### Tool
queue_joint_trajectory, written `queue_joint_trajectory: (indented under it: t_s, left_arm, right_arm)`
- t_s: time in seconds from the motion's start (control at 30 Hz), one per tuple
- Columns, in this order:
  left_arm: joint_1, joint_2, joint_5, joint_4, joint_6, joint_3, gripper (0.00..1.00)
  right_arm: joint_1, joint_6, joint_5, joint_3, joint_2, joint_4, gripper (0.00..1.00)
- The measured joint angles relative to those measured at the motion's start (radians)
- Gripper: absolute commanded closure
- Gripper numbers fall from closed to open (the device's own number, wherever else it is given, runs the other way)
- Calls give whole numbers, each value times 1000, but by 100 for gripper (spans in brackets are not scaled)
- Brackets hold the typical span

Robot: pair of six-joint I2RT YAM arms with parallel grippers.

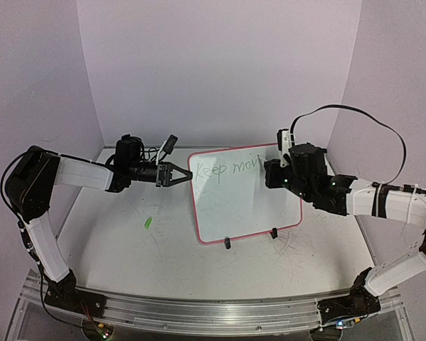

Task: Write a sentence on the whiteboard

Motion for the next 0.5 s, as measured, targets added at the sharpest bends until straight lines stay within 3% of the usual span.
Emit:
queue_joint_trajectory:
  t_s: [0.5]
  left_arm:
    - [0, 0, 0, -16, 7, 7, 100]
  right_arm:
    - [-5, 20, 0, -15, -25, -22, 100]
